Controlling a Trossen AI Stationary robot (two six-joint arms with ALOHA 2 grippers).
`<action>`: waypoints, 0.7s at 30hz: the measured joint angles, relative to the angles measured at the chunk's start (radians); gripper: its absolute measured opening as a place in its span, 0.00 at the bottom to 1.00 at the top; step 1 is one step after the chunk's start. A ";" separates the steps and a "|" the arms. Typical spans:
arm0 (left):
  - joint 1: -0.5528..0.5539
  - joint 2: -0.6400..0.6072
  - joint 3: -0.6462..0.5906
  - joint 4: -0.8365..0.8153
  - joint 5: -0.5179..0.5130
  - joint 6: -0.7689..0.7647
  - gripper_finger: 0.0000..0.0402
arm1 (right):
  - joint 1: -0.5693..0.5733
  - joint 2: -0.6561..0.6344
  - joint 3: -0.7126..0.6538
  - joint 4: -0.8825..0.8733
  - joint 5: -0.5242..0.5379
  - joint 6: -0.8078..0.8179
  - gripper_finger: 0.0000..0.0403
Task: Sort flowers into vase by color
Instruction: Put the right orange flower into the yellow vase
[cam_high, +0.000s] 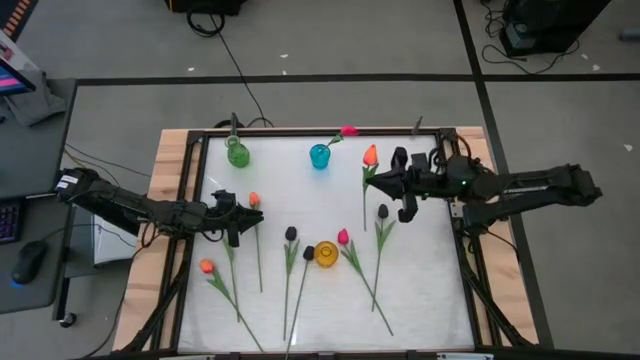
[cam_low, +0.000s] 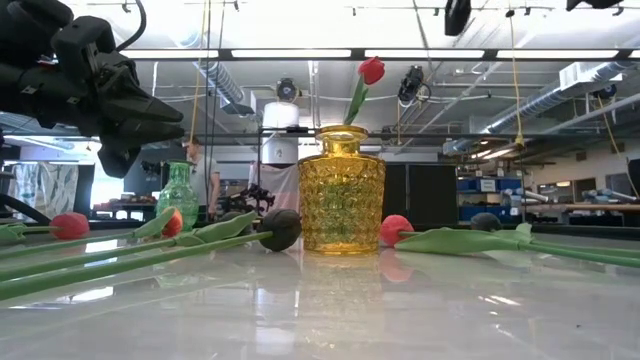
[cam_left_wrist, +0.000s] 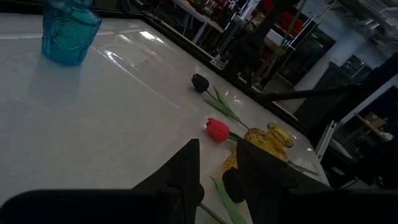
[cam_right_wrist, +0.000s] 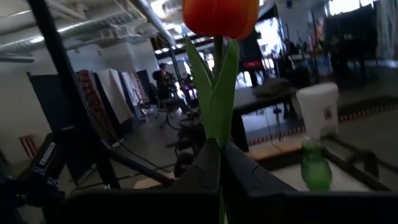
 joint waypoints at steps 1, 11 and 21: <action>0.000 0.000 0.000 0.000 0.000 0.000 0.28 | 0.008 0.019 0.000 0.030 0.000 -0.015 0.02; 0.000 0.000 0.000 0.000 0.000 0.000 0.28 | 0.103 0.210 0.000 0.333 0.000 -0.085 0.02; 0.000 0.000 0.000 0.000 0.000 0.000 0.28 | 0.191 0.365 0.000 0.539 0.053 -0.139 0.02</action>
